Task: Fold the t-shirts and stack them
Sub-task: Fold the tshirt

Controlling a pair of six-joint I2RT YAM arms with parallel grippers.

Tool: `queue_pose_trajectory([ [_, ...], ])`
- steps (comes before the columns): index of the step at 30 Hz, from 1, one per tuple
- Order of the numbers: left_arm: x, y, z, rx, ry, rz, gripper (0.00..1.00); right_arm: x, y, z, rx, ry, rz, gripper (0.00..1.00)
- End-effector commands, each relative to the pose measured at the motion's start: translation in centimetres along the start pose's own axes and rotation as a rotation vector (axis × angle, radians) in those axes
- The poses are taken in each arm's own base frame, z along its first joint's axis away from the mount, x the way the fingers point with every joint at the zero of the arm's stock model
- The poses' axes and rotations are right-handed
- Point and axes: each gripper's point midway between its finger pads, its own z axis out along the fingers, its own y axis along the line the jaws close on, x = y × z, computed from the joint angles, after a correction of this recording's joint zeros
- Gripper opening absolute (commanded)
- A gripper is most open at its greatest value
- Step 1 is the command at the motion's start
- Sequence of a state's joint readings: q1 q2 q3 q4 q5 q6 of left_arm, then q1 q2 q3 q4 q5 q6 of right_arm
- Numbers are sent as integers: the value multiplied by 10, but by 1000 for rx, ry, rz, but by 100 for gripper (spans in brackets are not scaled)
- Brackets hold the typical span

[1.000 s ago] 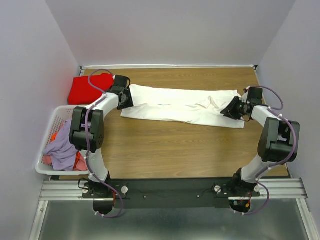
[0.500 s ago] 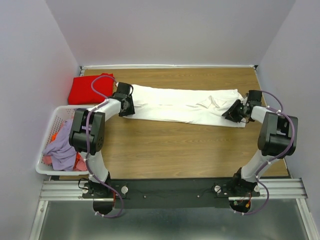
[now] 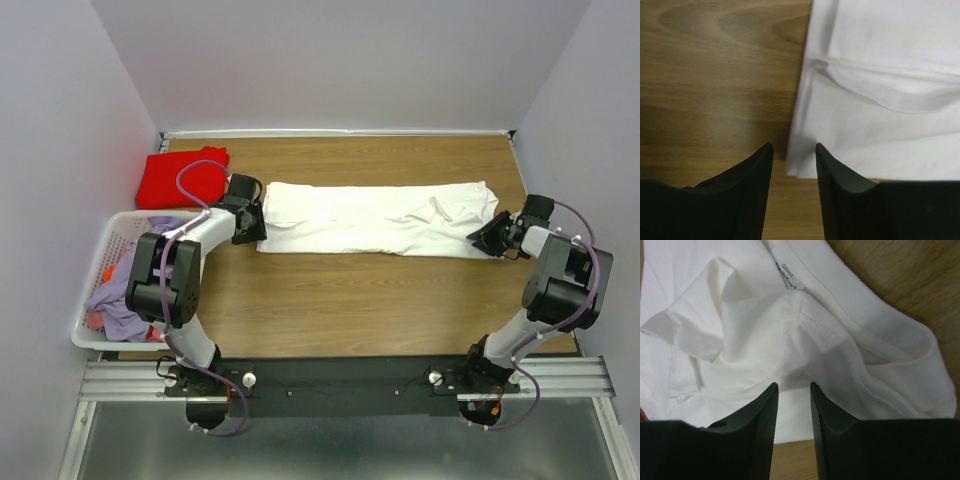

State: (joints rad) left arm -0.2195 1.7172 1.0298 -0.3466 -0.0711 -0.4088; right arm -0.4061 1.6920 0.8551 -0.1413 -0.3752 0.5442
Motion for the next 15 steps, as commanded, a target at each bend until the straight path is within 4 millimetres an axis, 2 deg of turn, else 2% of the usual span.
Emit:
queue_pose_trajectory([
  [1,-20,-5,-28,21,-46,19,54,1,-13,-15,94,-12,-57,40],
  [2,-34,-12,-33,36,-79,19,57,-1,-6,-17,85,-19,-84,40],
  [3,-40,-17,-36,45,-96,31,63,-12,7,-24,65,-43,-108,41],
  [6,-52,-28,-35,52,-120,81,68,-20,34,-31,32,-56,-185,46],
  [8,-50,-37,-32,62,-97,100,68,-21,52,-35,12,-56,-240,50],
  [11,-40,-52,-29,99,-60,95,68,-16,66,-38,-2,-47,-284,54],
  [14,-29,-54,-17,85,-11,87,66,-9,74,-38,-14,-32,-322,55],
  [15,-27,-54,-15,83,-2,90,63,-6,78,-37,-22,-26,-337,55],
])
